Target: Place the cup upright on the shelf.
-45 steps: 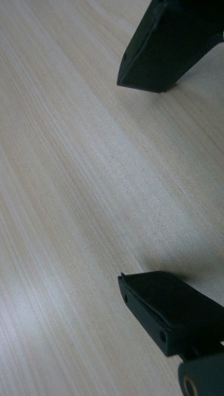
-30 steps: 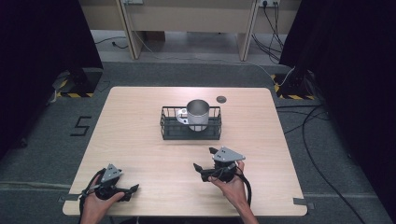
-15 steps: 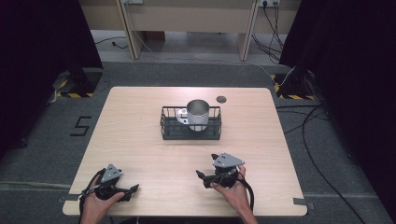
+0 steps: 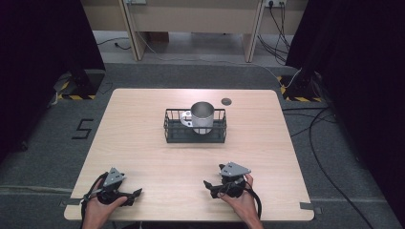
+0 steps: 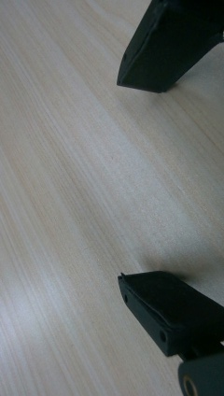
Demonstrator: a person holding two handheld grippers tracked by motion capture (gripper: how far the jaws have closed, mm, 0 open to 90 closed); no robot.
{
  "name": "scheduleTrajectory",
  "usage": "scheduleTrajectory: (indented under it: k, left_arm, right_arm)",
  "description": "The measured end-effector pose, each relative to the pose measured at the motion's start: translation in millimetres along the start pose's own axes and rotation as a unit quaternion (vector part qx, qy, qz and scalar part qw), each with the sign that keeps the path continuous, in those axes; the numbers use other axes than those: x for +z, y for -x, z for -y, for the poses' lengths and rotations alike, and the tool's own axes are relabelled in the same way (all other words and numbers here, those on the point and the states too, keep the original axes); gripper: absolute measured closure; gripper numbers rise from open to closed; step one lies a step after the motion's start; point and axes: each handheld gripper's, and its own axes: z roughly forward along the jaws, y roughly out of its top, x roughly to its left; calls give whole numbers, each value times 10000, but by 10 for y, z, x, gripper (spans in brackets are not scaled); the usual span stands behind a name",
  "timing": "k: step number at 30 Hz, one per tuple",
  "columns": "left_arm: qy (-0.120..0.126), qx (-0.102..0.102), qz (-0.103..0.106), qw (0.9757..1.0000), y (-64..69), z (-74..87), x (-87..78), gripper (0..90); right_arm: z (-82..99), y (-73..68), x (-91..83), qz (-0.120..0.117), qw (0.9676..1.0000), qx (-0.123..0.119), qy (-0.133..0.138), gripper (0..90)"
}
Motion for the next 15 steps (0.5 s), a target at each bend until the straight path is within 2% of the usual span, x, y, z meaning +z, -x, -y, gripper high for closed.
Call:
scheduleTrajectory:
  k: [4, 15]
  left_arm:
    - [-1, -3, -3, 10000, 1, 0, 0, 47]
    - [-1, -3, -3, 10000, 1, 0, 0, 47]
  right_arm:
    - [17, -11, 1, 114, 9998, 22, -162, 153]
    - [116, -37, 16, 57, 9991, 148, -405, 153]
